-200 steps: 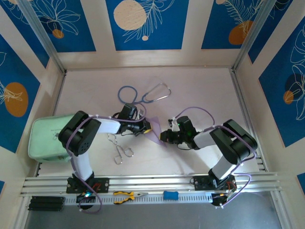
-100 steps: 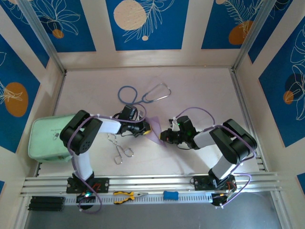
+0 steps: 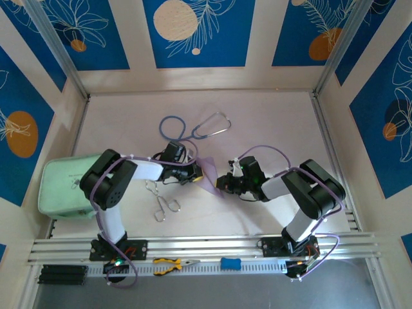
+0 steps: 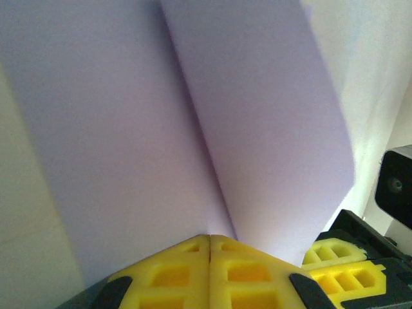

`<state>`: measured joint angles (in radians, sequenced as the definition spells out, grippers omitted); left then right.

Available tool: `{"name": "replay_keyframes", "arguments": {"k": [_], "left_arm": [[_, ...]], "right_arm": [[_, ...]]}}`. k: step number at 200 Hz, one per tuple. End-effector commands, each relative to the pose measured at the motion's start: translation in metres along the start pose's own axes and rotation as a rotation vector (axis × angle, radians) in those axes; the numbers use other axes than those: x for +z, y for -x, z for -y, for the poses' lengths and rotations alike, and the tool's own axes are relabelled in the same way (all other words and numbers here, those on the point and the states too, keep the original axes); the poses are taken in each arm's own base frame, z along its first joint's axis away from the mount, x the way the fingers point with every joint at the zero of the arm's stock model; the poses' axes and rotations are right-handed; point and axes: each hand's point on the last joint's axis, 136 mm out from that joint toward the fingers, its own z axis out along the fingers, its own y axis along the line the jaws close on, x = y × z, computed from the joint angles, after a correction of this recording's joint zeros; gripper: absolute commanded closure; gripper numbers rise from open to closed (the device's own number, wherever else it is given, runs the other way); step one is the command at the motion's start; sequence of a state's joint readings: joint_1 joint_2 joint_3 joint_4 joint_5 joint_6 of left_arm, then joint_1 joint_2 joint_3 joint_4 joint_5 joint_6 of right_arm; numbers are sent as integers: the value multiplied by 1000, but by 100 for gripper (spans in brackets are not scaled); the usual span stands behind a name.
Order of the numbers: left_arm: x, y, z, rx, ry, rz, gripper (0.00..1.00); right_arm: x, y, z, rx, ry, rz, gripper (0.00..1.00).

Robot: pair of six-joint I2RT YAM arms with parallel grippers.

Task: Fold a paper plane with a square sheet of paper (pick it up from the middle)
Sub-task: Fourth fold the wing at the center of the table.

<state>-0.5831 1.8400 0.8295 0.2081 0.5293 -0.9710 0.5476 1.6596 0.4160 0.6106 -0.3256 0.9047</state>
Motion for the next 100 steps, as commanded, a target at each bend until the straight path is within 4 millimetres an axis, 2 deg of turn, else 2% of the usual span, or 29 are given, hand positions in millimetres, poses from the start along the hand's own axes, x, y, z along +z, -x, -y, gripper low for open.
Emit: {"name": "replay_keyframes", "arguments": {"k": [1,32,100], "left_arm": [[-11,3,7,58,20,37,96],[-16,6,26,88,-60,62,96],[-11,2,45,95,-127,53,96]], "right_arm": [[3,-13,13,54,-24,-46,92],[4,-13,9,68,0,-62,92],[5,-11,11,116,21,-64,92]]}}
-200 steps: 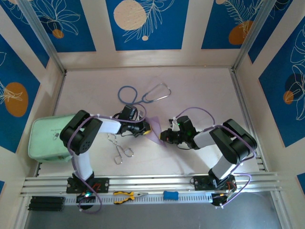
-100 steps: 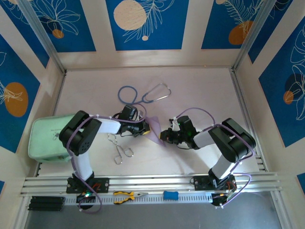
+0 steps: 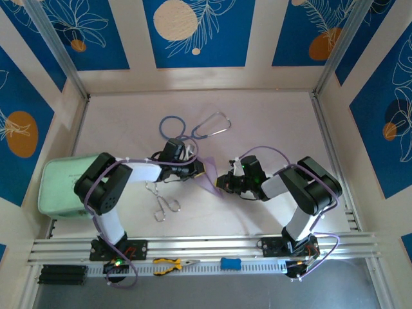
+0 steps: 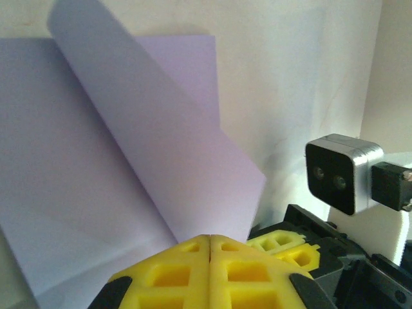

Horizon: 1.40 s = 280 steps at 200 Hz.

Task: Fold a paper plane with a square sheet of paper (pick it up from the middle)
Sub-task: Fourth fold the wing at the center of the table.

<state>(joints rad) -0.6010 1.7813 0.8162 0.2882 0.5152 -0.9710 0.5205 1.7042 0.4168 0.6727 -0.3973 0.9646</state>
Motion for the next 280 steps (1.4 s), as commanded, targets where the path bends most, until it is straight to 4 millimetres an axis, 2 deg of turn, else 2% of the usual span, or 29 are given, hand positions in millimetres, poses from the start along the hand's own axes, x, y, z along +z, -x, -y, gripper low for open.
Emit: {"name": "replay_keyframes", "arguments": {"k": [1,50,125,247,280], "left_arm": [[1,-2,16,18,-49,-6,96],[14,-3,26,19,-81,-43,96],[31,0,13,-5,-65,-48,96],[40,-2,7,-12,-70,-71,96],[42,-5,-2,-22,-34,-80,96]], "right_arm": [[3,-12,13,54,-31,-37,92],[1,-12,20,73,-57,-22,92],[3,-16,24,77,-100,-18,90],[5,-20,27,72,-159,-29,89],[5,-21,28,71,-165,-32,89]]}}
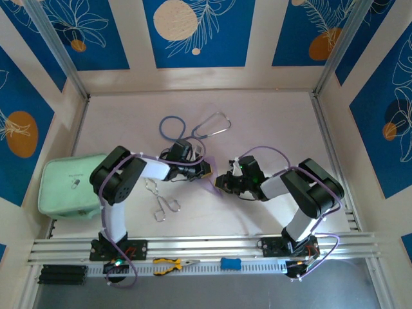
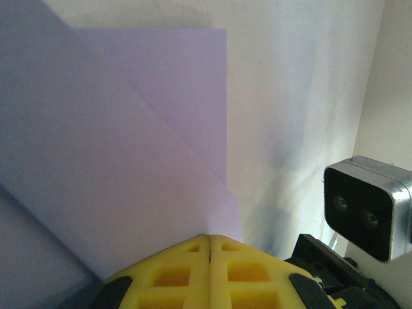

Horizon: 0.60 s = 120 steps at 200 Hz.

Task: Fold a paper plane with a square sheet of paper (pick it up from the middle)
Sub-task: Fourth fold the wing at the center of the table.

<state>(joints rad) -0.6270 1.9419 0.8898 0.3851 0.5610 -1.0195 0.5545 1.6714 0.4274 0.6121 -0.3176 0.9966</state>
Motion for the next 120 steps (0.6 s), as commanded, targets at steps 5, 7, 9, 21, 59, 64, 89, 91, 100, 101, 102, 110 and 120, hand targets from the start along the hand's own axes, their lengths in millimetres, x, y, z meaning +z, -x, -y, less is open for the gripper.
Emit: {"name": "replay_keyframes", "arguments": {"k": [5,7,9,21,59,64,89,91,100,101,102,110,120], "left_arm": [[6,-3,-2,3,5,-27,96],[7,-4,-2,3,5,-28,96],[6,-4,-2,2,5,-29,96],[8,-5,-5,-3,14,-34,96],[8,-8,-16,-15,60,-48,97],[8,-9,-17,-14,65,-50,97],[10,-12,-23,-20,79,-60,97],[10,-12,-23,-19,78,-59,97],[10,-12,-24,-21,81,-59,97],[10,-12,-24,-20,81,-59,97],[10,-12,-25,-21,82,-59,97],[10,-13,-25,-20,82,-61,97],[10,-13,-26,-23,84,-62,97]], "right_arm": [[4,-21,28,46,-118,-62,89],[4,-20,28,46,-118,-61,89],[4,-21,28,45,-118,-61,89],[4,-21,28,47,-120,-63,89],[2,-20,23,42,-118,-65,86],[0,-20,22,41,-119,-66,85],[-5,-20,14,35,-117,-66,83],[-6,-21,14,36,-118,-68,83],[-7,-22,13,34,-114,-75,83],[-7,-22,12,35,-114,-75,83],[-7,-23,13,36,-115,-76,83],[-8,-24,13,41,-119,-80,83],[-9,-27,13,42,-121,-87,82]]}}
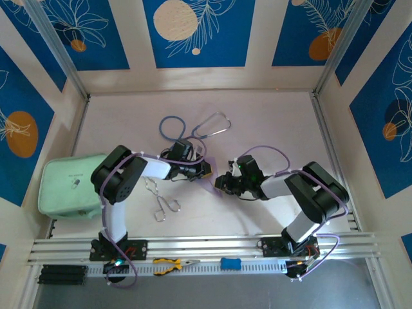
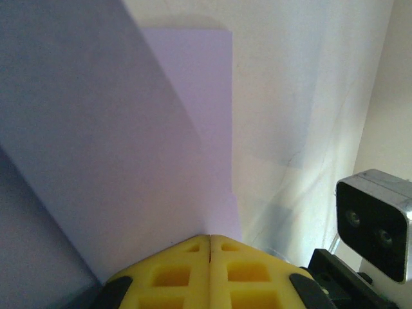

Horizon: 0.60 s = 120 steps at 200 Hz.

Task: Fold a paper plane with a square sheet of paper (pick it up from the middle)
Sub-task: Fourth fold the wing at the center of the table.

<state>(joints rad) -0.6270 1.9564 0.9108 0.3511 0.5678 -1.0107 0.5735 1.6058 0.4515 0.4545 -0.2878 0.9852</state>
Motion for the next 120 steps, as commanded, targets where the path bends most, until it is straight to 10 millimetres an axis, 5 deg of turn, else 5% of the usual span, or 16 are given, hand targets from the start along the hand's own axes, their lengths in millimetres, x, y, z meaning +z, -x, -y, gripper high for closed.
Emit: {"name": "replay_keyframes", "arguments": {"k": [1,120], "left_arm": [[8,-12,-23,-16,69,-44,97],[8,-11,-23,-21,63,-43,98]], "right_arm": [[-3,-20,14,28,-60,-65,82],[-11,-27,29,-2,-151,-78,81]]}}
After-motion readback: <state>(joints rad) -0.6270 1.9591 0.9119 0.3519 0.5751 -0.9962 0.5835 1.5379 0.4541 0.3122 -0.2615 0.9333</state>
